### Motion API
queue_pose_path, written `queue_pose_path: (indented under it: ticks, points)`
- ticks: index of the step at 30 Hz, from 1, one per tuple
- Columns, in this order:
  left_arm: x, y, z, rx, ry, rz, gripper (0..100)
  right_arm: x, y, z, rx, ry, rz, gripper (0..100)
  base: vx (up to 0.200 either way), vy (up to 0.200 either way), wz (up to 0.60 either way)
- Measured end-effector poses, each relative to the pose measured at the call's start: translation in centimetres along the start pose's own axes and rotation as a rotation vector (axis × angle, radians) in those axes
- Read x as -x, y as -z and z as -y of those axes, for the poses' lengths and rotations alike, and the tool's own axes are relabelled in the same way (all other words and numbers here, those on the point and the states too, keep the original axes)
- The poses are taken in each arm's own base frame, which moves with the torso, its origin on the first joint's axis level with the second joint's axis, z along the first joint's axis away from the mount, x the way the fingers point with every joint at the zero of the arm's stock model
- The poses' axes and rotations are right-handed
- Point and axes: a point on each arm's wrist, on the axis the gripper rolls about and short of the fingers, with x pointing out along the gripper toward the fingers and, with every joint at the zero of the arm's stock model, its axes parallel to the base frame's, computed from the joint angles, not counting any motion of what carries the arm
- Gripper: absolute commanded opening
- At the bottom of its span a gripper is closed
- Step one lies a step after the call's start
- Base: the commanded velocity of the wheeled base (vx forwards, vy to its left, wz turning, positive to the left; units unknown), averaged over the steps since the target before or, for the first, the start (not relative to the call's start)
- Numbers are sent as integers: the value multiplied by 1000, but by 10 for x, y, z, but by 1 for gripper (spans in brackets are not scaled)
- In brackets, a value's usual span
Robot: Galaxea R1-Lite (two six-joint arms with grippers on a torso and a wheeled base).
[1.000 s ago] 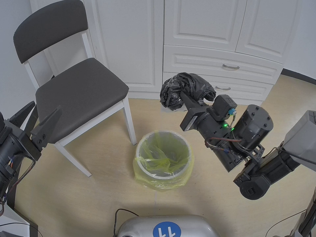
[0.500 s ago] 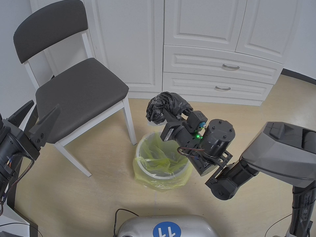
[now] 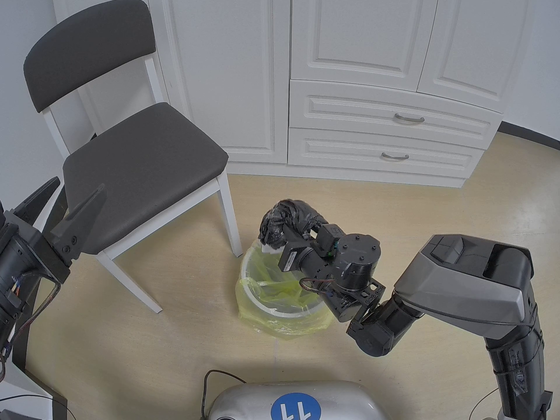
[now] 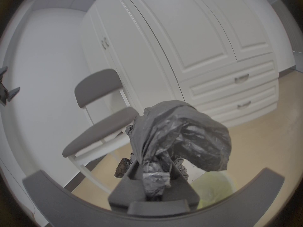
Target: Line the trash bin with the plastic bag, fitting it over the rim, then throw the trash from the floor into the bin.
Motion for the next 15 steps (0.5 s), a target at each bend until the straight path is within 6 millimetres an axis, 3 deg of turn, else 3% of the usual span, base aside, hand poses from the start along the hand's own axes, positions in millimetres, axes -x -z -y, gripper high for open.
queue_pose_path:
  ticks: [5, 15]
  points:
    - [0, 0, 0, 0, 1, -3, 100, -4, 21, 7, -59, 51, -145, 0, 0, 0, 0]
    - [-2, 2, 0, -2, 2, -13, 100, -24, 46, 31, -144, 145, -238, 0, 0, 0, 0]
